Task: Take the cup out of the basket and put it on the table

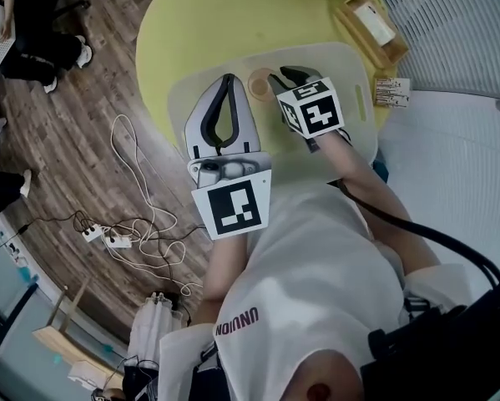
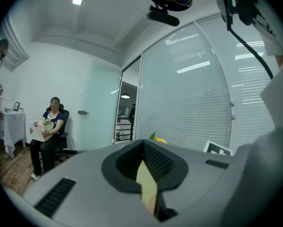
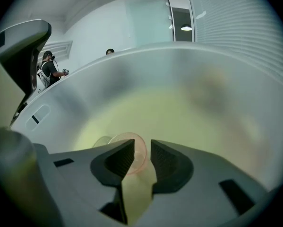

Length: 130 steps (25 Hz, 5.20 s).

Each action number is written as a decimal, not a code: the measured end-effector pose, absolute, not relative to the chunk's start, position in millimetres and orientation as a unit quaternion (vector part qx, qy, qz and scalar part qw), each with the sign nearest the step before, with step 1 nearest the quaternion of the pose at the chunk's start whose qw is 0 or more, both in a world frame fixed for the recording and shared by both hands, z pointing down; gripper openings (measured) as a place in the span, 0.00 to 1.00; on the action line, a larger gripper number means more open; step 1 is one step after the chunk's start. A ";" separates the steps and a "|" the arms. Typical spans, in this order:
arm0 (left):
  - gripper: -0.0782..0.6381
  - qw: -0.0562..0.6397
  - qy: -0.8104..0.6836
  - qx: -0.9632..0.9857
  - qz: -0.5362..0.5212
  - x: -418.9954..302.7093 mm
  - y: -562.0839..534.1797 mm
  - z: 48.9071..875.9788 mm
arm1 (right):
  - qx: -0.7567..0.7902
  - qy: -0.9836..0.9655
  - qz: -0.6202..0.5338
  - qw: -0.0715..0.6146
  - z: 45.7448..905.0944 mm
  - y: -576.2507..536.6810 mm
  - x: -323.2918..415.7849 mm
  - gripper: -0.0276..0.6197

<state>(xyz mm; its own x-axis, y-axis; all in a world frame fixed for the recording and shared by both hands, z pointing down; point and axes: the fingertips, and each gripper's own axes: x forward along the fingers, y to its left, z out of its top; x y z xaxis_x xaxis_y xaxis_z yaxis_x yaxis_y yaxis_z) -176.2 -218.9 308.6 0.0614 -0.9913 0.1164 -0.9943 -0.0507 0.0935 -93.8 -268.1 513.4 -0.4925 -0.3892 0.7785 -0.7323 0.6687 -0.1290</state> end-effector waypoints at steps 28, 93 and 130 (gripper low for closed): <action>0.13 0.071 -0.699 0.711 0.010 -190.1 -211.2 306.8 | 0.345 -0.800 0.239 0.428 552.3 -262.2 -91.0 0.13; 0.13 -0.026 -0.714 0.700 0.006 -175.4 -173.7 236.9 | 0.328 -0.916 0.184 0.140 352.7 -237.8 -75.8 0.10; 0.13 -0.027 -0.714 0.699 0.004 -176.4 -167.4 232.6 | 0.331 -0.930 0.157 0.022 282.9 -235.0 -74.7 0.10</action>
<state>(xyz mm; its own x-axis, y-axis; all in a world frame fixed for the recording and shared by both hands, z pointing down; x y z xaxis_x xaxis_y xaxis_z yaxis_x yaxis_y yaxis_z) -176.4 -167.4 232.6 -0.0206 -0.9993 -0.0326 -0.9989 0.0220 -0.0426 -74.7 -235.0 282.9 -0.7796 -0.6096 0.1439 -0.6231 0.7315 -0.2769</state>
